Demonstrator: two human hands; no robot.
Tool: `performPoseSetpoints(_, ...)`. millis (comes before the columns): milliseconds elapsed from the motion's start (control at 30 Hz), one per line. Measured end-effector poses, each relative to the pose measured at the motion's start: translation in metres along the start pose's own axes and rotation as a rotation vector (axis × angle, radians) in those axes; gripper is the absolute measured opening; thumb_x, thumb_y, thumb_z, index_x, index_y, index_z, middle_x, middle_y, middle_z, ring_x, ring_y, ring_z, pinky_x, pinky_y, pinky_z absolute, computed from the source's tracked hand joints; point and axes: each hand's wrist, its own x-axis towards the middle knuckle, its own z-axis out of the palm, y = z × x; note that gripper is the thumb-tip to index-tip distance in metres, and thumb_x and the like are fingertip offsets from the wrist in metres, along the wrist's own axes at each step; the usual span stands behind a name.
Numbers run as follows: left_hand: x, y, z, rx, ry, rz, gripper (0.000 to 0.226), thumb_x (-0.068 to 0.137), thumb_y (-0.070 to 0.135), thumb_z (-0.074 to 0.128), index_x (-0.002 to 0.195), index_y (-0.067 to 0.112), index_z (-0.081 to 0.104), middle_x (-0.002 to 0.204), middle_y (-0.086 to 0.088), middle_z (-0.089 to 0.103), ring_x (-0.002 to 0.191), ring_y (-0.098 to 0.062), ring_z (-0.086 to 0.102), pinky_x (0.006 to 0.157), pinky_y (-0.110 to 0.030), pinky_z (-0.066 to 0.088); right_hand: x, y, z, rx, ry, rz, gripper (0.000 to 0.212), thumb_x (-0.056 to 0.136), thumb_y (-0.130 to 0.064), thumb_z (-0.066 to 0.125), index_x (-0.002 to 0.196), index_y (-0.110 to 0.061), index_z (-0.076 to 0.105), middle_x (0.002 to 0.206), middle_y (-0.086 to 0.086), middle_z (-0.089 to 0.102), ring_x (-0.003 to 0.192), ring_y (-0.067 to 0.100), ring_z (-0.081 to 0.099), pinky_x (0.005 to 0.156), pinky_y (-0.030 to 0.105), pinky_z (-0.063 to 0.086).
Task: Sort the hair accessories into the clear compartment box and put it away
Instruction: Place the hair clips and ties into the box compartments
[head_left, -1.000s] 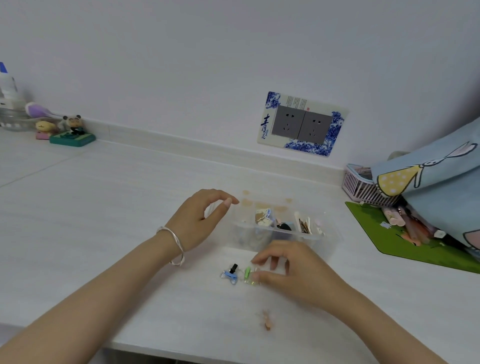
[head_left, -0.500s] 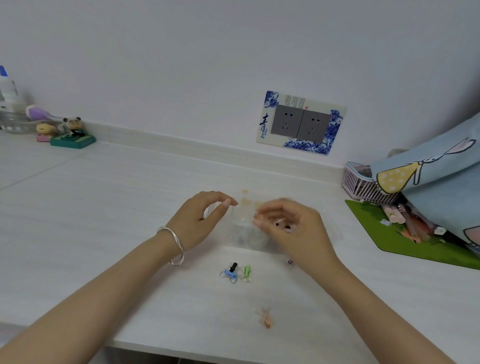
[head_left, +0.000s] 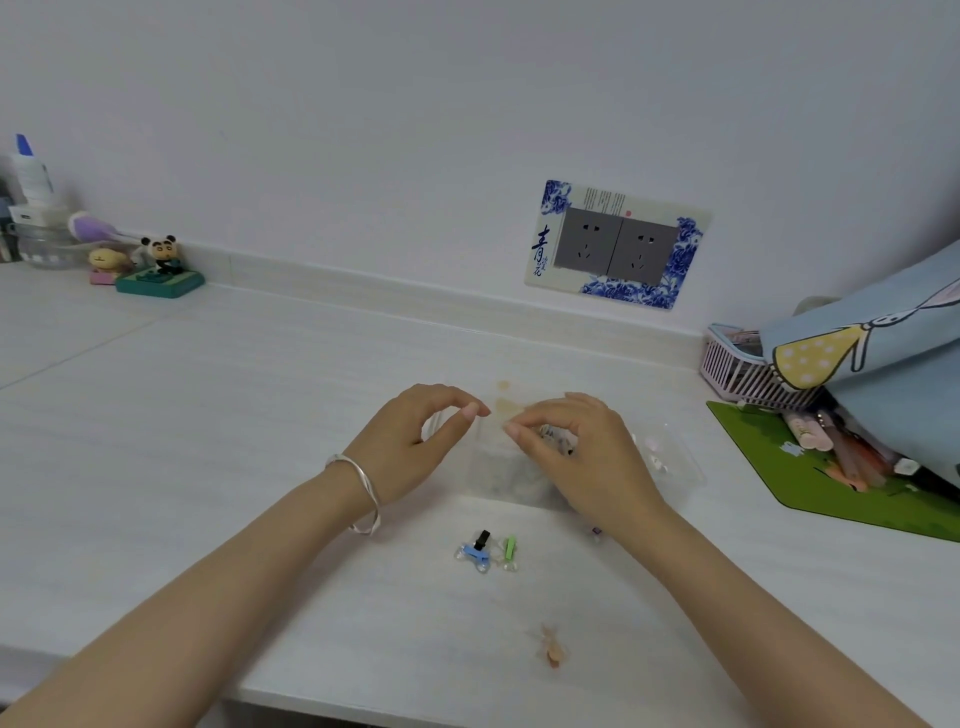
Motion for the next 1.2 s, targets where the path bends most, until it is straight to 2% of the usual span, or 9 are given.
performPoseSetpoints(67,-0.001,0.006,-0.005,0.004,0.035,0.053,0.025,0.086,0.048,0.047,0.095,0.034,0.065,0.098,0.026,0.062,0.104,0.002,0.051,0.088,-0.007,0.032,-0.012,0.001,-0.005,0.050,0.066,-0.065,0.006,0.083,-0.028,0.068,0.083,-0.026,0.074,0.084,-0.016,0.070,0.093,0.006,0.059,0.095,0.025,0.041)
performPoseSetpoints(167,-0.007,0.023,-0.016,-0.086,0.039,0.112,0.018,0.075,0.046,0.063,0.082,0.030,0.069,0.084,0.016,0.069,0.088,-0.008,0.060,0.077,-0.020,0.045,-0.034,0.004,-0.010,0.108,-0.028,-0.133,0.005,0.081,-0.028,0.068,0.083,-0.027,0.073,0.082,-0.015,0.070,0.082,0.006,0.063,0.077,0.017,0.045)
performPoseSetpoints(267,-0.017,0.036,-0.021,-0.152,-0.222,0.069,0.019,0.068,0.043,0.072,0.079,0.027,0.072,0.080,0.010,0.071,0.075,-0.011,0.063,0.067,-0.026,0.051,-0.052,0.012,-0.006,0.039,-0.133,-0.089,0.016,0.079,-0.046,0.062,0.087,-0.035,0.072,0.084,-0.020,0.069,0.078,0.007,0.062,0.066,0.014,0.043)
performPoseSetpoints(433,-0.034,0.024,-0.005,0.238,-0.500,-0.025,0.033,0.067,0.049,0.073,0.097,0.040,0.063,0.095,0.022,0.061,0.083,0.001,0.054,0.073,-0.017,0.046,-0.059,0.024,0.003,0.003,-0.248,0.041,0.027,0.075,-0.050,0.069,0.100,-0.038,0.069,0.092,-0.015,0.065,0.085,0.009,0.057,0.068,0.017,0.044)
performPoseSetpoints(600,-0.036,0.019,-0.004,0.241,-0.498,-0.040,0.026,0.074,0.041,0.070,0.098,0.036,0.067,0.091,0.018,0.059,0.073,-0.001,0.053,0.069,-0.015,0.046,-0.059,0.023,0.008,-0.003,-0.330,0.041,0.024,0.075,-0.044,0.072,0.098,-0.038,0.069,0.094,-0.019,0.061,0.093,0.002,0.054,0.075,0.011,0.040)
performPoseSetpoints(800,-0.040,0.017,-0.005,0.224,-0.465,-0.017,0.012,0.079,0.026,0.068,0.090,0.026,0.070,0.085,0.012,0.065,0.076,-0.006,0.057,0.071,-0.020,0.048,-0.061,0.022,0.005,0.101,-0.252,0.110,0.017,0.073,-0.029,0.077,0.086,-0.036,0.069,0.089,-0.024,0.063,0.082,0.004,0.053,0.067,0.012,0.040)
performPoseSetpoints(900,-0.043,0.018,-0.005,0.208,-0.452,-0.024,0.008,0.078,0.027,0.067,0.087,0.026,0.066,0.085,0.015,0.063,0.077,-0.006,0.057,0.072,-0.023,0.049,-0.059,0.024,0.005,0.179,-0.235,0.130,0.018,0.073,-0.022,0.078,0.083,-0.032,0.067,0.085,-0.013,0.065,0.077,0.007,0.055,0.065,0.014,0.040)
performPoseSetpoints(1100,-0.045,0.017,-0.006,0.170,-0.465,-0.060,0.010,0.077,0.030,0.066,0.082,0.033,0.057,0.079,0.011,0.060,0.071,-0.012,0.057,0.068,-0.030,0.051,-0.057,0.027,0.005,0.283,-0.210,0.165,0.021,0.073,-0.014,0.078,0.079,-0.030,0.065,0.076,-0.015,0.063,0.069,0.002,0.054,0.064,0.019,0.042)
performPoseSetpoints(1200,-0.045,0.018,-0.004,0.122,-0.461,-0.062,0.020,0.078,0.019,0.066,0.086,0.034,0.056,0.078,0.015,0.058,0.070,-0.007,0.054,0.063,-0.021,0.048,-0.058,0.027,0.005,0.291,-0.210,0.158,0.022,0.073,-0.014,0.077,0.079,-0.031,0.065,0.076,-0.013,0.063,0.068,0.001,0.053,0.065,0.021,0.042)
